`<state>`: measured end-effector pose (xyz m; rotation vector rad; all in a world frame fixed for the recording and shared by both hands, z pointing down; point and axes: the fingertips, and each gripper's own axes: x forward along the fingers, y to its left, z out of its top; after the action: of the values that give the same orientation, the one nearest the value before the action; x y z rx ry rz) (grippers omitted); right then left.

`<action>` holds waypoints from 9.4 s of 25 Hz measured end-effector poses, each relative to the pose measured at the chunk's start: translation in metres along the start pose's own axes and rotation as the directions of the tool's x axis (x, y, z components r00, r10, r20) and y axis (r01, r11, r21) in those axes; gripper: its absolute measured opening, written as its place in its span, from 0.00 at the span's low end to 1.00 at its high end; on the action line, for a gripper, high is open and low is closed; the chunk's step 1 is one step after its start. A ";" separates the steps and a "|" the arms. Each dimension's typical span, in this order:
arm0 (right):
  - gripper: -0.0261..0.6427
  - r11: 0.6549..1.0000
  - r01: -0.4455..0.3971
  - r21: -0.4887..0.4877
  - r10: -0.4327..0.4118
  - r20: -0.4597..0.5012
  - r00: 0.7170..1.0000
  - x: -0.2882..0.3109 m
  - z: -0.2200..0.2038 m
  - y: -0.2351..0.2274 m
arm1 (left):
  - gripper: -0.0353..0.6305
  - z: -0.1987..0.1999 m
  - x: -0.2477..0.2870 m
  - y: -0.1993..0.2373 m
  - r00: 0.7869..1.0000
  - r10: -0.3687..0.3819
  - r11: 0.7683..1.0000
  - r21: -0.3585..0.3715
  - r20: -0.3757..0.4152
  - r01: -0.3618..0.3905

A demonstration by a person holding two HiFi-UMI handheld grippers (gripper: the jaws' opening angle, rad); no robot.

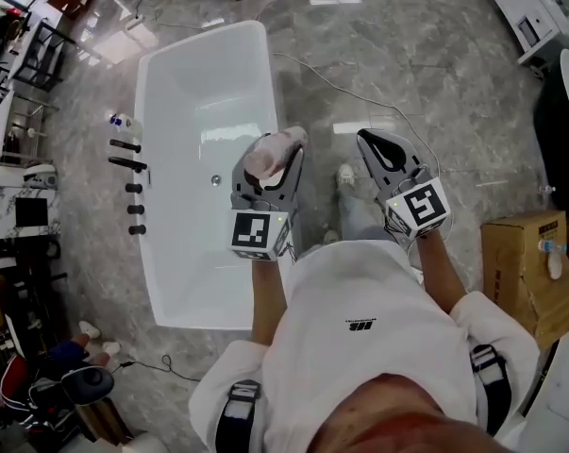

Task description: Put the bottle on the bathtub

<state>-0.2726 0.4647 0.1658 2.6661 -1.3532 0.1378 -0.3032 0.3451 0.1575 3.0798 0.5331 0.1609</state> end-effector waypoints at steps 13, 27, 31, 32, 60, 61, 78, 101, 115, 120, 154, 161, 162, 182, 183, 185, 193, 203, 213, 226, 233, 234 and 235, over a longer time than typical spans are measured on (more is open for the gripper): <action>0.03 0.999 -0.041 0.017 0.040 0.014 0.999 0.113 -0.014 -0.159 | 0.39 0.005 0.176 0.066 0.998 0.058 0.998 0.007 -0.030 -0.058; 0.03 0.994 -0.109 0.008 0.109 0.024 0.994 0.249 -0.012 -0.305 | 0.39 0.016 0.359 0.144 0.992 0.122 0.993 0.006 -0.031 -0.122; 0.03 0.989 -0.149 0.013 0.149 0.026 0.989 0.279 -0.011 -0.321 | 0.39 0.018 0.386 0.164 0.987 0.156 0.988 0.007 -0.035 -0.156; 0.03 0.987 -0.157 0.015 0.157 0.030 0.987 0.287 -0.009 -0.324 | 0.39 0.019 0.391 0.170 0.986 0.166 0.986 0.008 -0.036 -0.165; 0.03 0.798 -0.595 -0.096 0.599 0.030 0.800 0.602 0.041 -0.249 | 0.39 0.010 0.398 0.456 0.796 0.604 0.795 -0.051 -0.031 -0.605; 0.03 0.789 -0.606 -0.098 0.611 0.026 0.791 0.612 0.041 -0.244 | 0.39 0.008 0.395 0.466 0.788 0.615 0.786 -0.056 -0.031 -0.616; 0.03 0.488 -0.860 -0.152 0.866 -0.042 0.499 0.708 0.047 -0.117 | 0.39 -0.017 0.303 0.569 0.518 0.853 0.511 -0.106 -0.059 -0.853; 0.03 0.117 -0.990 -0.075 0.987 -0.104 0.125 0.835 -0.030 -0.018 | 0.39 -0.131 0.225 0.666 0.078 0.976 0.054 -0.119 -0.204 -0.991; 0.03 0.095 -0.993 -0.074 0.983 -0.152 0.105 0.875 -0.107 0.070 | 0.39 -0.228 0.183 0.728 0.096 0.971 0.067 -0.138 -0.217 -0.988; 0.03 0.092 -0.993 -0.076 0.982 -0.159 0.103 0.892 -0.141 0.099 | 0.39 -0.270 0.166 0.744 0.080 0.971 0.048 -0.143 -0.227 -0.989; 0.03 0.033 -0.988 -0.153 0.973 -0.219 0.067 0.985 -0.272 0.235 | 0.39 -0.426 0.100 0.865 0.082 0.969 0.070 -0.058 -0.232 -0.996; 0.03 0.018 -0.985 -0.173 0.974 -0.220 0.057 1.005 -0.291 0.260 | 0.39 -0.458 0.087 0.890 0.062 0.967 0.046 -0.068 -0.246 -0.997; 0.03 0.015 -0.983 -0.184 0.973 -0.225 0.057 1.007 -0.295 0.265 | 0.39 -0.463 0.085 0.894 0.058 0.967 0.041 -0.072 -0.248 -0.997; 0.03 0.005 -0.979 -0.204 0.967 -0.250 0.057 1.032 -0.334 0.302 | 0.39 -0.501 0.062 0.940 0.011 0.970 -0.007 -0.071 -0.244 -0.997; 0.03 0.006 -0.980 -0.201 0.967 -0.249 0.057 1.032 -0.335 0.303 | 0.39 -0.502 0.062 0.943 0.010 0.971 -0.007 -0.070 -0.240 -0.998; 0.03 0.004 -0.981 -0.194 0.967 -0.250 0.053 1.031 -0.337 0.304 | 0.39 -0.502 0.059 0.947 0.006 0.973 -0.012 -0.078 -0.231 -0.997; 0.03 0.014 -0.979 -0.201 0.964 -0.259 0.067 1.035 -0.343 0.306 | 0.39 -0.503 0.051 0.956 -0.017 0.977 -0.034 -0.079 -0.212 -0.996; 0.03 0.002 -0.980 -0.198 0.963 -0.264 0.056 1.029 -0.340 0.305 | 0.40 -0.502 0.049 0.957 -0.057 0.968 -0.076 -0.068 -0.246 -0.995; 0.03 0.018 -0.980 -0.196 0.966 -0.248 0.067 1.032 -0.333 0.297 | 0.41 -0.498 0.050 0.952 -0.100 0.962 -0.121 -0.069 -0.254 -0.990; 0.03 0.004 -0.984 -0.178 0.966 -0.255 0.050 1.025 -0.334 0.293 | 0.42 -0.497 0.052 0.942 -0.141 0.957 -0.163 -0.067 -0.255 -0.984; 0.03 0.008 -0.984 -0.176 0.965 -0.256 0.053 1.022 -0.331 0.288 | 0.42 -0.494 0.056 0.933 -0.153 0.955 -0.177 -0.073 -0.256 -0.982; 0.03 0.011 -0.984 -0.178 0.966 -0.254 0.057 1.022 -0.331 0.287 | 0.42 -0.494 0.057 0.932 -0.154 0.955 -0.178 -0.076 -0.255 -0.981; 0.03 0.014 -0.984 -0.178 0.966 -0.253 0.059 1.022 -0.331 0.286 | 0.42 -0.493 0.057 0.931 -0.155 0.954 -0.180 -0.077 -0.256 -0.981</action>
<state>0.0937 -0.4565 0.6691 0.8809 -2.6528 0.1145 0.0110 -0.5150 0.6810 2.2568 -1.9275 0.3315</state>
